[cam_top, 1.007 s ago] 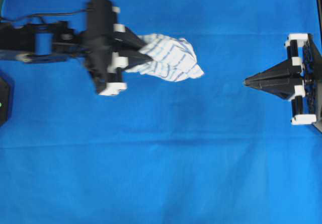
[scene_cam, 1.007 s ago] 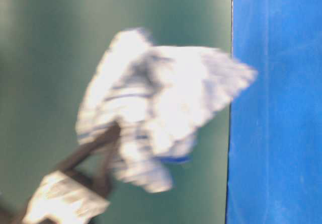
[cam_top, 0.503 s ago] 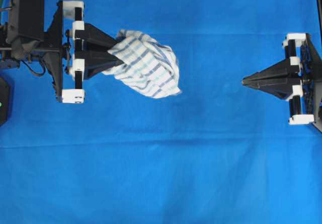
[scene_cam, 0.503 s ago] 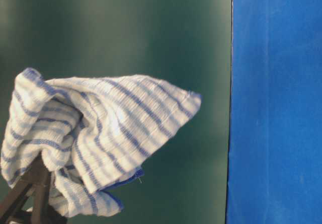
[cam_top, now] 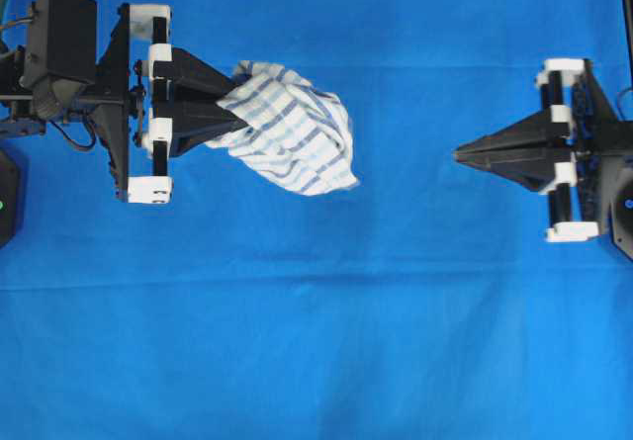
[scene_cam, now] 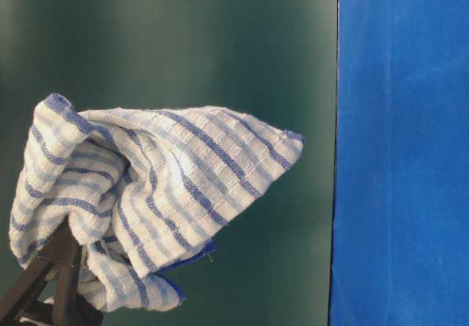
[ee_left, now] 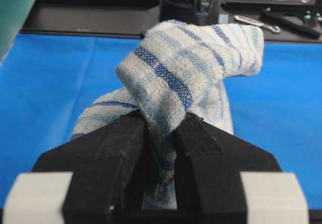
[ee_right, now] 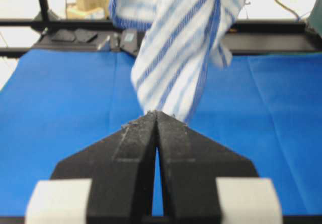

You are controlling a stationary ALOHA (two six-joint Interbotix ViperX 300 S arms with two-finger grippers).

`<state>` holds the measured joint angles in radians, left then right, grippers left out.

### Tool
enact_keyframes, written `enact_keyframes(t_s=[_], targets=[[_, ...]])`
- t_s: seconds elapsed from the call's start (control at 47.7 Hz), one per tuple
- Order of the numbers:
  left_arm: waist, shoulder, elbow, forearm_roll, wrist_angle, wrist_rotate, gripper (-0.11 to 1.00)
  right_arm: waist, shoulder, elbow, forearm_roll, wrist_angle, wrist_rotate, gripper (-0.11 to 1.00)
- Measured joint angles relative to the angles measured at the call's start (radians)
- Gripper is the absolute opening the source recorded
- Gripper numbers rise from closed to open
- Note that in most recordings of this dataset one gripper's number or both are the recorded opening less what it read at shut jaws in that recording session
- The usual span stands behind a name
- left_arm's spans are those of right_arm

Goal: Hand over the towel.
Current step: 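Move the right gripper toward the held towel and close on it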

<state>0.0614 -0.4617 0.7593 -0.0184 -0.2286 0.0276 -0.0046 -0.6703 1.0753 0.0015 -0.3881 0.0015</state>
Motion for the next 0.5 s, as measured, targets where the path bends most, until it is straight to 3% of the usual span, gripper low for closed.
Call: enact_keyframes(t_s=[0.063, 0.21, 0.273, 0.503], targets=[[0.0, 0.0, 0.0, 0.0, 0.0, 0.0, 0.08, 0.0, 0.04, -0.032, 0.0, -0.012, 0.0, 0.14], [0.0, 0.002, 0.0, 0.0, 0.0, 0.0, 0.08, -0.002, 0.172, -0.124, 0.0, -0.052, 0.005, 0.57], [0.002, 0.002, 0.0, 0.0, 0.0, -0.002, 0.08, 0.0, 0.239, -0.17, 0.002, -0.075, 0.006, 0.69], [0.0, 0.002, 0.0, 0.0, 0.0, -0.009, 0.08, -0.011, 0.459, -0.341, 0.035, -0.101, 0.006, 0.74]])
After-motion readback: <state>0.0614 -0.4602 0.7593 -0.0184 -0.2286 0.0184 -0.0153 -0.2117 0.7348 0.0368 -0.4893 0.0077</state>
